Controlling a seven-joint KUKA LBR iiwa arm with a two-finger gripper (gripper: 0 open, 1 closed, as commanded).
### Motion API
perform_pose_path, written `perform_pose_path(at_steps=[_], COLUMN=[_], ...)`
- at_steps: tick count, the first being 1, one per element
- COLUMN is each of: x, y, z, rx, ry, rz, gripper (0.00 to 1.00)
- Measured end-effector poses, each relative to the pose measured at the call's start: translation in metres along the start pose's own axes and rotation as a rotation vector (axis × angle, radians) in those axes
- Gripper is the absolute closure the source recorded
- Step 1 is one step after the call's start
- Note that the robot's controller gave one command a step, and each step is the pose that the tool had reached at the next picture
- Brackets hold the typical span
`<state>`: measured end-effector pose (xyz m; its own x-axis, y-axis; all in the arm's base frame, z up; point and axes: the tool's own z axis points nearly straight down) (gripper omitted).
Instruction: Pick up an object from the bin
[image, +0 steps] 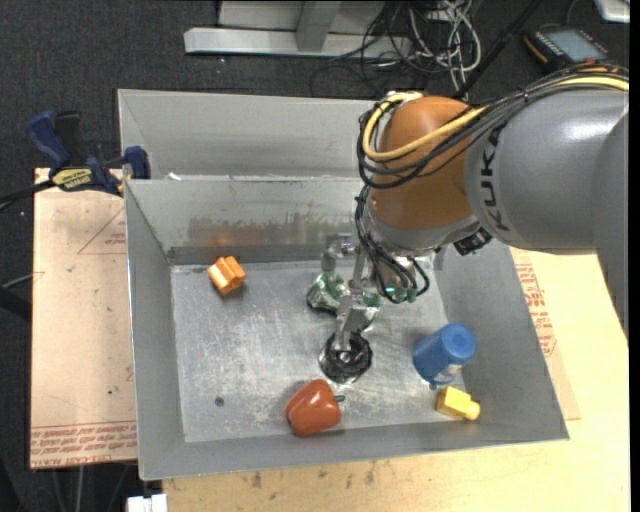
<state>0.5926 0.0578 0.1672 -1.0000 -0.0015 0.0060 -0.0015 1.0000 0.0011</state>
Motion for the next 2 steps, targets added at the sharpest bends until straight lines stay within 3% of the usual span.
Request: perform_pose_path(at_steps=[1, 2], x=[-0.002, -0.02], y=[0.0, -0.037], z=[-0.004, 0.061], rx=[0.0, -0.001], ry=[-0.007, -0.014], rz=[0.001, 0.055], gripper=[0.0, 0.0])
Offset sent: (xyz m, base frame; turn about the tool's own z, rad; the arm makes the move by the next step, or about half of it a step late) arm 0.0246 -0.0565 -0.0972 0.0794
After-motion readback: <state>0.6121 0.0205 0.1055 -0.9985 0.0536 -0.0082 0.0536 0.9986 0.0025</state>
